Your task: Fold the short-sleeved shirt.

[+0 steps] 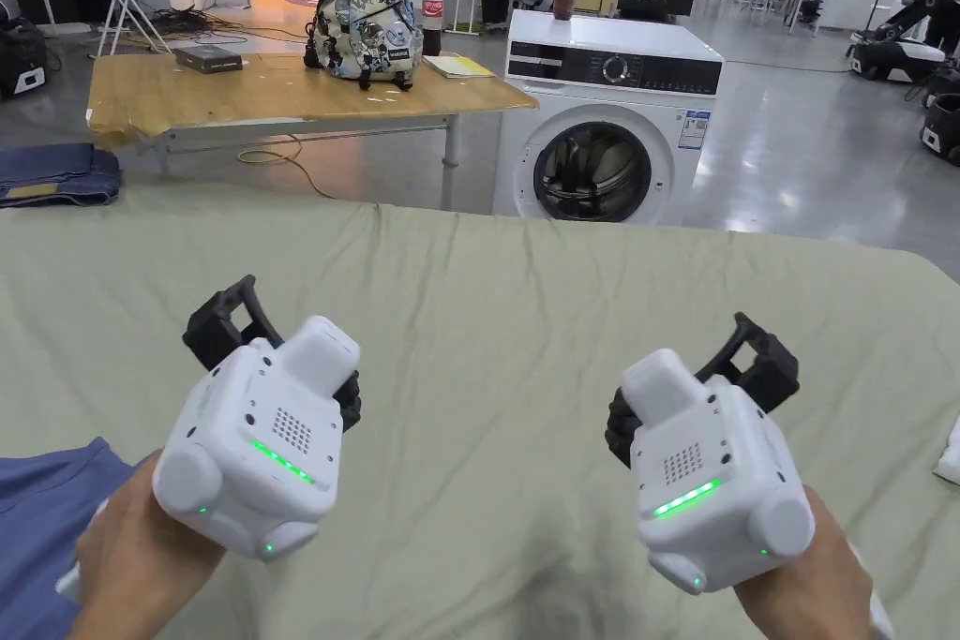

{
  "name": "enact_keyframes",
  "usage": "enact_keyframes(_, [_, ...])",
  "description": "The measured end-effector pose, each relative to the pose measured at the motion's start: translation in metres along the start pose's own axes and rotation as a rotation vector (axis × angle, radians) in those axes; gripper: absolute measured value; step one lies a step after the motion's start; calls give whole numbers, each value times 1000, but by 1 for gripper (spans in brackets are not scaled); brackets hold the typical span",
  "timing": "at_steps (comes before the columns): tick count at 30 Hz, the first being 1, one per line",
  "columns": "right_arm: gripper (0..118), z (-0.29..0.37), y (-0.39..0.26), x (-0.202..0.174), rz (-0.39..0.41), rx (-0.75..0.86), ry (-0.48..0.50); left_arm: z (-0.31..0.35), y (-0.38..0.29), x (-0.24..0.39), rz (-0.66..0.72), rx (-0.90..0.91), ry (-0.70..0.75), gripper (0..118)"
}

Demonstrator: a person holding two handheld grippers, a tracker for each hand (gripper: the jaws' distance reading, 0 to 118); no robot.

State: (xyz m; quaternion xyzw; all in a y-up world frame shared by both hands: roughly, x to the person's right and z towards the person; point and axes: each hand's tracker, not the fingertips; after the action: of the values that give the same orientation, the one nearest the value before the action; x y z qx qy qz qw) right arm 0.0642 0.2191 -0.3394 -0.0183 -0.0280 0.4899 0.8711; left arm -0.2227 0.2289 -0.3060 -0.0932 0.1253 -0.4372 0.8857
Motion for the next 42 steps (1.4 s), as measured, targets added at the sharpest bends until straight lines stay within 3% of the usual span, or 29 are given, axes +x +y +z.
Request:
enact_keyframes(4, [118, 5, -9, -20, 331, 62, -63, 15, 2, 10, -261, 26, 39, 105])
enact_keyframes(6, [118, 9, -10, -27, 416, 90, -85, 20, 1, 10, -285, 31, 16, 105])
enact_keyframes(8, [118, 10, -11, -28, 344, 92, -62, 25, 5, 9, -168, 27, -33, 105])
enact_keyframes(9, [118, 10, -9, -27, 256, 66, -39, 20, 3, 4, -64, 13, -60, 105])
enact_keyframes(17, [118, 3, -7, 5, -617, -93, 107, 5, -22, -28, 944, 5, -160, 105])
enact_keyframes(19, [118, 2, -14, 13, -831, -122, 130, 1, -28, -31, 1056, 6, -148, 105])
enact_keyframes(21, [118, 6, -16, 18, -957, -138, 127, 6, -28, -28, 1107, 29, -146, 105])
enact_keyframes(24, [118, 8, -21, 19, -1008, -143, 72, 4, -30, -27, 1092, 39, -129, 105])
enact_keyframes(28, [118, 8, -22, 19, -1012, -140, 73, 12, -21, -23, 1001, 38, -107, 105])
enact_keyframes(36, [118, 15, -14, 18, -964, -115, 70, 23, -10, -19, 888, 43, -88, 101])
enact_keyframes(39, [95, 17, -10, 19, -963, -104, 62, 27, -9, -22, 891, 53, -101, 88])
enact_keyframes(41, [75, 17, -8, 21, -970, -118, 68, 26, -9, -24, 902, 33, -105, 79])
enact_keyframes(42, [60, 18, -9, 21, -976, -121, 69, 27, -10, -26, 915, 27, -107, 69])
